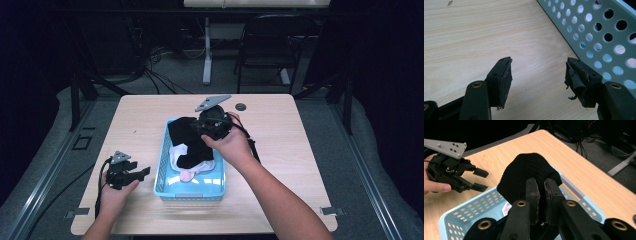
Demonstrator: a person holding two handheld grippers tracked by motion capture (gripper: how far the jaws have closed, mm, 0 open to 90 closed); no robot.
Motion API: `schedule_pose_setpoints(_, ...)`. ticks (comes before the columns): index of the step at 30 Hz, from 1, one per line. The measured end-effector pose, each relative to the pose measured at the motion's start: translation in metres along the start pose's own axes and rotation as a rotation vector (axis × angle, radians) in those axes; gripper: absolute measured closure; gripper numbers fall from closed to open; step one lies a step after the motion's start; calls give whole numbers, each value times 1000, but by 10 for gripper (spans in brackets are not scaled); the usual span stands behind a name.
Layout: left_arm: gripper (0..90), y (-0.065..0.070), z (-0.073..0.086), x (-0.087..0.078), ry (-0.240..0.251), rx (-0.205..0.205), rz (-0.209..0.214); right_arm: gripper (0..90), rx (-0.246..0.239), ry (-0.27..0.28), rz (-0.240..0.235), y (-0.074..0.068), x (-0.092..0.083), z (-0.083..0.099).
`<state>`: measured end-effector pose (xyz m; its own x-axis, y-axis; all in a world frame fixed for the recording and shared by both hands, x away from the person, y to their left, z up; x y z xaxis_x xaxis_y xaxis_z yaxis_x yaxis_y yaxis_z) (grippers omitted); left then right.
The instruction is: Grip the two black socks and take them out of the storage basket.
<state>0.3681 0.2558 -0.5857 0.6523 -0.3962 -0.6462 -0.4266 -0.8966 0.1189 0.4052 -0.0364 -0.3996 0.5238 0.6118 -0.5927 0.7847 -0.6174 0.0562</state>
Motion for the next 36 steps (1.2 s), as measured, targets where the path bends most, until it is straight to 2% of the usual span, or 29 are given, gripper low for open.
schedule_pose_setpoints(5, 380, 0, 0, 0, -3, -1, 0, 826, -2, 5, 12, 3, -9, -4)
schedule_pose_setpoints(13, 380, 0, 0, 1, -3, -2, -2, 826, 5, 8, 15, 5, -12, -4)
schedule_pose_setpoints(18, 380, 0, 0, 0, -2, -3, -1, 825, 9, 7, 23, 12, -21, -2)
schedule_pose_setpoints(28, 380, 0, 1, 0, -5, -4, -2, 825, 50, 15, 88, 38, -54, 16)
schedule_pose_setpoints(32, 380, -1, 1, 0, -10, -6, 0, 824, 78, 26, 126, 52, -71, 29)
schedule_pose_setpoints(36, 380, -1, 1, 0, -6, -11, 0, 823, 104, 13, 158, 64, -85, 44)
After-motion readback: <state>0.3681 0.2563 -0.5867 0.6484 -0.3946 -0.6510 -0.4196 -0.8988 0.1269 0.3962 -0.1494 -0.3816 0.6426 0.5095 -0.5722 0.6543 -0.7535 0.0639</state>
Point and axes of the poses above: each handheld gripper's, and its own axes: x roughly forward along the jaws, z roughly out of its underside, y roughly to its right, the point moved 3 cm from there along x, roughly forward along the jaws
